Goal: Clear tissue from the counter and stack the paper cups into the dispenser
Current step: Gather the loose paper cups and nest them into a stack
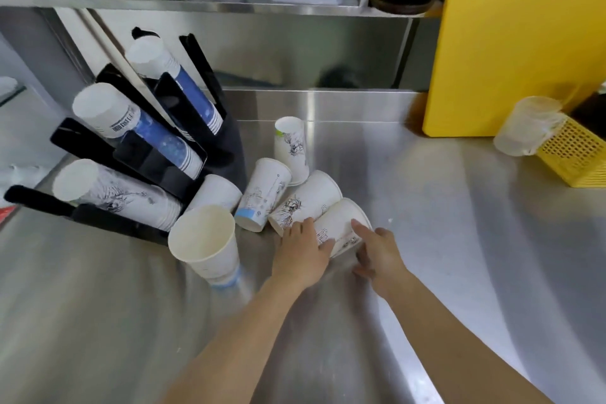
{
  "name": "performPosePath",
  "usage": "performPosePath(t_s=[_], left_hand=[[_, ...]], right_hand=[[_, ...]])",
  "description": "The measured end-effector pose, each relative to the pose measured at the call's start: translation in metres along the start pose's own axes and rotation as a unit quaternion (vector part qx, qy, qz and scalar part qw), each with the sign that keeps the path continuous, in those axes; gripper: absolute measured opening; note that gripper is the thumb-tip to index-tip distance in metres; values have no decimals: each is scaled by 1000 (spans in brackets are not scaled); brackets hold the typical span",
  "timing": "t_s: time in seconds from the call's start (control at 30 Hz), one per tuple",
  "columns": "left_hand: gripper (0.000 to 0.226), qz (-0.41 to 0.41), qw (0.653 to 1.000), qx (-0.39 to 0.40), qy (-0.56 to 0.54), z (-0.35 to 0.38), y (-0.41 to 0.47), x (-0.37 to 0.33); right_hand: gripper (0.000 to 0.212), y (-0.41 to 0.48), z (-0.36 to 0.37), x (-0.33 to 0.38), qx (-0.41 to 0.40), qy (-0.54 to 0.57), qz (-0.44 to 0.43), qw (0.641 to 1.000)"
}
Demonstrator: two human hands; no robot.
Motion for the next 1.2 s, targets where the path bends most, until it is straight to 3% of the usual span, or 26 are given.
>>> performPosePath(t_s=[0.07, 0.17, 0.27, 0.47, 0.6, 0.73, 0.93, 1.07, 1.13, 1.2], left_hand=[[49, -30, 998, 21, -43, 6, 1, 2], [51, -67, 986, 47, -147, 9, 5, 2], [53, -67, 964, 55, -250, -2, 8, -7], [46, 33, 932, -101, -347, -106, 17, -34], [49, 94, 917, -176, -344, -188, 5, -24], [51, 96, 909, -218, -341, -226, -16, 11], [38, 47, 892, -272, -359, -203, -52, 79], [51, -9, 927, -227, -300, -151, -62, 115], [64, -27, 941, -231, -245, -135, -66, 128], [62, -48, 938, -247, -238, -130, -69, 137]], right_hand=[[46, 3, 3, 0, 21, -2, -3, 1000], [46, -2, 9, 9, 38, 24, -27, 999], [46, -13, 12, 41, 26, 58, -137, 989], [58, -69, 37, 127, 46, 48, -390, 918], [57, -118, 79, 154, 113, 69, -474, 870], [56, -157, 127, 141, 194, 76, -506, 837], [72, -152, 169, 80, 240, -86, -521, 815], [64, -125, 172, 39, 224, -253, -564, 753], [67, -119, 172, 26, 233, -293, -563, 737], [73, -116, 172, 19, 236, -312, -562, 728]])
Point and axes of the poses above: each hand's wrist, its own y-axis towards the middle knuckle, its own z-axis out of the palm, x = y × z, the point moved 7 cm from there along y, towards the middle knuckle, and after that the axes turned 9 degrees about -x, right-handed, at the moved point
